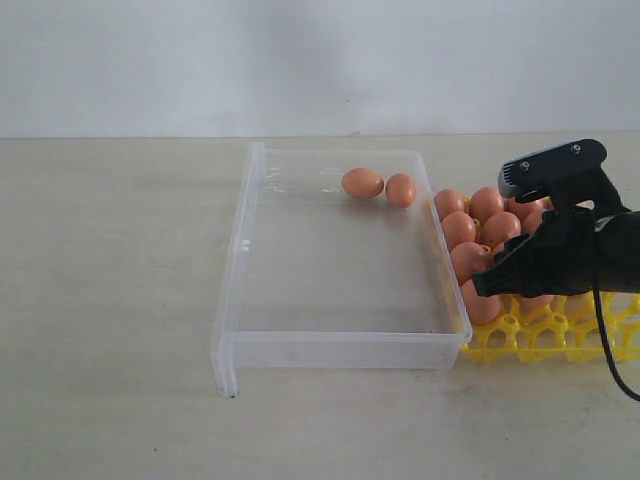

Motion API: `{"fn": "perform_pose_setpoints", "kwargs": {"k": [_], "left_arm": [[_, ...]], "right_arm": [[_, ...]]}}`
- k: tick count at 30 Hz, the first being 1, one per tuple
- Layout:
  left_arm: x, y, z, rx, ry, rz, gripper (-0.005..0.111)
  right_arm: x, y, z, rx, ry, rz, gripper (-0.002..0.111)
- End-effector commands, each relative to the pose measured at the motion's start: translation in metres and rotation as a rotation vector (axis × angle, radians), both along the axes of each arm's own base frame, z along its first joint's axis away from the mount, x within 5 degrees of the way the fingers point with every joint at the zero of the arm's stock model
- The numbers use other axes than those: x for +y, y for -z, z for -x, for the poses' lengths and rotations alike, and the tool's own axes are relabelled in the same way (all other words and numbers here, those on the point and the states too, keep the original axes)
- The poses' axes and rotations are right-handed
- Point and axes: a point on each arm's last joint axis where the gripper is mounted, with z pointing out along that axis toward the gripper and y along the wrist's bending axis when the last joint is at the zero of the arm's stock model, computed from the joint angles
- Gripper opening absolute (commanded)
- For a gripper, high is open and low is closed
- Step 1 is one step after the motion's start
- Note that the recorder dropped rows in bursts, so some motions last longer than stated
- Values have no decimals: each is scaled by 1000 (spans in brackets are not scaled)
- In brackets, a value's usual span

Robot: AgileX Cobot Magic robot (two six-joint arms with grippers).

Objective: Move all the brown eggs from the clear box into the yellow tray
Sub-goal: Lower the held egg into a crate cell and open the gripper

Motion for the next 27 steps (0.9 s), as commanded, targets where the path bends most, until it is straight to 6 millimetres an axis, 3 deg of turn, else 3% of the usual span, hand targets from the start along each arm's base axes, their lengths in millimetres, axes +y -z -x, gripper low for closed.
{"fn": "perform_pose_setpoints", "kwargs": {"k": [1, 10, 12, 17, 19, 23, 27], "left_arm": [[0, 1, 0, 0, -3, 0, 4], [0, 1, 0, 0, -3, 0, 4], [0, 1, 0, 0, -3, 0, 4], [0, 1, 0, 0, -3, 0, 4], [0, 1, 0, 0, -3, 0, 4], [0, 1, 0, 0, -3, 0, 4], [0, 1, 0, 0, -3, 0, 4]], "right_arm": [[0, -1, 0, -8, 13, -9, 0], [1, 1, 2, 21, 5, -16, 1], [1, 1, 2, 23, 5, -16, 6], [0, 1, 2, 11, -10, 4, 34], [0, -1, 1, 0, 1, -2, 35], [0, -19, 4, -59, 80, -96, 35], [9, -68, 8, -95, 100, -261, 35]]}}
